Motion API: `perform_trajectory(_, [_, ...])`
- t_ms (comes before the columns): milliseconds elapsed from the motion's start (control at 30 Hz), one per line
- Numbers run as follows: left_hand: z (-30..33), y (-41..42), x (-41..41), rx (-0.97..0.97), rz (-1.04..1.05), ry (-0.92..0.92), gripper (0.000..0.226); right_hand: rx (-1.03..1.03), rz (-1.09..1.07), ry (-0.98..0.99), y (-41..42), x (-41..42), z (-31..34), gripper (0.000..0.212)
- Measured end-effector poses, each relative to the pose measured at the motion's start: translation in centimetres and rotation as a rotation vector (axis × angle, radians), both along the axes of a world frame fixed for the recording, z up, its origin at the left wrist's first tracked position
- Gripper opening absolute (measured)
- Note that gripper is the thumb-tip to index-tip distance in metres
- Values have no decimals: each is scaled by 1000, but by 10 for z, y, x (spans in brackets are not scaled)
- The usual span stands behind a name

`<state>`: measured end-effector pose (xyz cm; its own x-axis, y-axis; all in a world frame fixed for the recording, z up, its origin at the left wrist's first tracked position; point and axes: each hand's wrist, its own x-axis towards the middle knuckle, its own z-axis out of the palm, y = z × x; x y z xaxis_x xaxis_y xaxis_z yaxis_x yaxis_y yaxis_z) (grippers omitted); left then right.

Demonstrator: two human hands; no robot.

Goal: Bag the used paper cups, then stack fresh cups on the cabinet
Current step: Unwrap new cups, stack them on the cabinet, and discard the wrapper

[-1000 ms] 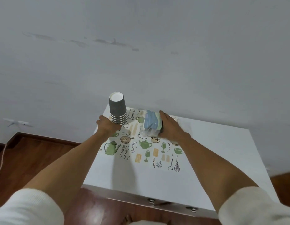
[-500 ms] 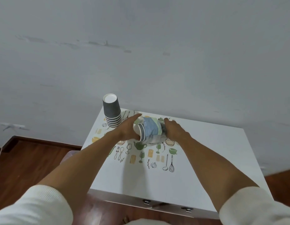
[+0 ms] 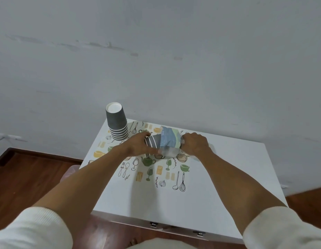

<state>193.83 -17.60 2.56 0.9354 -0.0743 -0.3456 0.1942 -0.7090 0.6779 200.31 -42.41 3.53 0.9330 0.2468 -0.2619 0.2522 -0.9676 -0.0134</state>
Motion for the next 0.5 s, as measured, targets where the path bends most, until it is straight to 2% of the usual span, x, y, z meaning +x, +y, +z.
perform_trajectory(67, [-3, -3, 4, 123, -38, -55, 102, -18, 9, 41, -4, 6, -1, 58])
perform_trajectory(167, [-2, -4, 8, 174, -85, -31, 98, -127, 88, 156, -8, 15, -3, 126])
perform_trajectory(200, [1, -3, 10, 171, -83, -20, 94, -122, 150, 147, -9, 18, -3, 138])
perform_trajectory(233, [5, -3, 12, 161, -79, -18, 92, -76, 216, 126, -10, 20, -2, 140])
perform_trajectory(267, [8, -2, 14, 162, -70, -5, 92, -11, 274, 99, -9, 22, -1, 133])
perform_trajectory(300, [13, -1, 16, 169, -65, 13, 92, 51, 313, 73, -10, 24, 0, 118])
perform_trajectory(400, [31, 3, 23, 222, -40, 43, 81, 108, 317, -38, -13, 29, -2, 60])
perform_trajectory(500, [53, 7, 26, 197, 32, 26, 64, 68, 203, -129, -21, 30, -4, 43])
